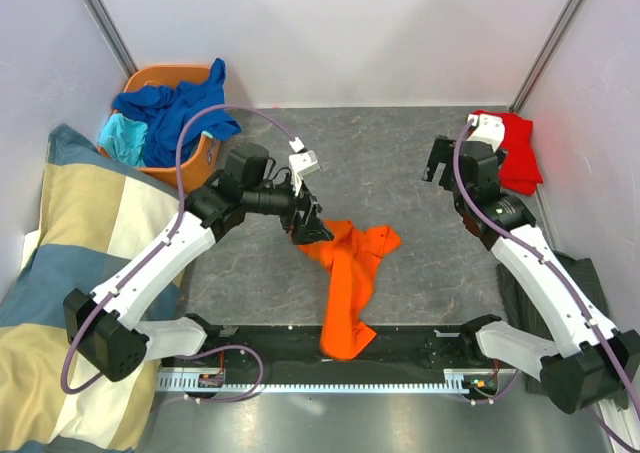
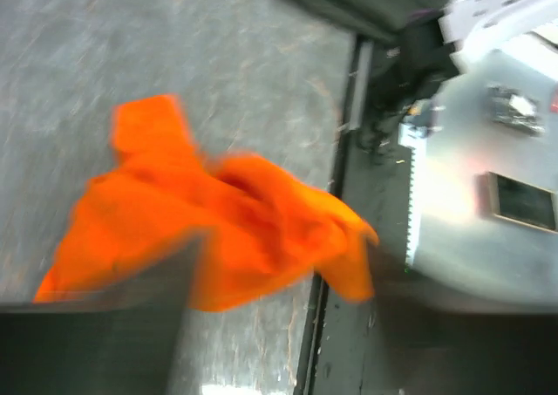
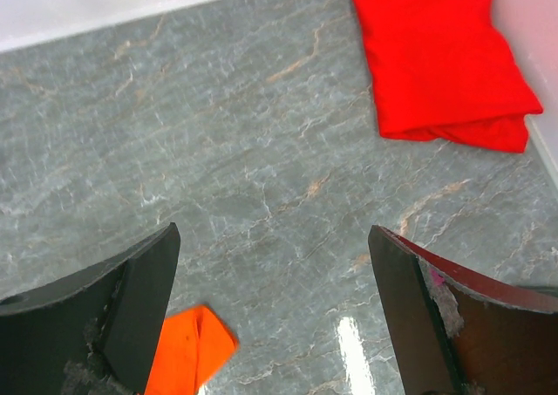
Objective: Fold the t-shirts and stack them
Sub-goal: Move the tshirt to the center of the board
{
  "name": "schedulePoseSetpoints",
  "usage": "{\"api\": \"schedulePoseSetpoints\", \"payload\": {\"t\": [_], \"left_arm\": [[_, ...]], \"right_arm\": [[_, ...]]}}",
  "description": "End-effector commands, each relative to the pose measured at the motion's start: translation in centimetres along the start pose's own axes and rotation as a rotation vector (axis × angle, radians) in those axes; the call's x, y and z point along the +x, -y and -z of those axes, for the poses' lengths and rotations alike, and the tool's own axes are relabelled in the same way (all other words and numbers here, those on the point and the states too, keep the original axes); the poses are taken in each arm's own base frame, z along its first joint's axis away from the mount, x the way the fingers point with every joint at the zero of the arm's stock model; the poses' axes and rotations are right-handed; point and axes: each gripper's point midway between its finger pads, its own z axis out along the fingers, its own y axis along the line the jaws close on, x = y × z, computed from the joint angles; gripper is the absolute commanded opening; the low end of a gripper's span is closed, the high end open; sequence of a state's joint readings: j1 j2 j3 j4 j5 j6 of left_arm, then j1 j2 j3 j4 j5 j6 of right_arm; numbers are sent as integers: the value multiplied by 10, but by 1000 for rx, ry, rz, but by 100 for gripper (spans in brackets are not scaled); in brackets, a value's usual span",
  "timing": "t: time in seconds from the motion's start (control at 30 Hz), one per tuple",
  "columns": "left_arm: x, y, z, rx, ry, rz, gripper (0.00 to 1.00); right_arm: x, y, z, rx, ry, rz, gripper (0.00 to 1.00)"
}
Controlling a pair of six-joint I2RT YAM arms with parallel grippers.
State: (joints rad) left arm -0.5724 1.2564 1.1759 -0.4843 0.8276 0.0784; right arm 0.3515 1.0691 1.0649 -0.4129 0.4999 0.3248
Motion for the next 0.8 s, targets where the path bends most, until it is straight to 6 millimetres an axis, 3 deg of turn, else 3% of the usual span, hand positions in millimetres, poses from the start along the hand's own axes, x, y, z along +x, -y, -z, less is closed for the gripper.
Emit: {"api": "schedulePoseSetpoints", "payload": {"t": [0.0, 0.03, 0.2, 0.33, 0.43, 0.57, 0.77], "left_arm": [[37, -65, 7, -381, -96, 83, 100], [40, -79, 12, -467, -105, 98, 100], [23, -107, 40, -729, -7, 160, 100], [28, -139, 76, -1013, 0, 195, 100], [46, -151, 71, -1050, -77, 251, 100], [86, -158, 52, -1043, -159, 372, 100], [103, -156, 33, -991, -151, 466, 100]], "right_arm": [[-12, -13, -3, -41, 18, -26, 98], [-10, -15, -5, -50, 9, -27, 98], [1, -27, -18, -75, -31, -23, 98], [26, -49, -36, -143, -123, 3, 98], [53, -72, -48, -245, -227, 43, 98], [95, -99, -55, -353, -383, 106, 98], [161, -121, -41, -433, -551, 214, 98]]}}
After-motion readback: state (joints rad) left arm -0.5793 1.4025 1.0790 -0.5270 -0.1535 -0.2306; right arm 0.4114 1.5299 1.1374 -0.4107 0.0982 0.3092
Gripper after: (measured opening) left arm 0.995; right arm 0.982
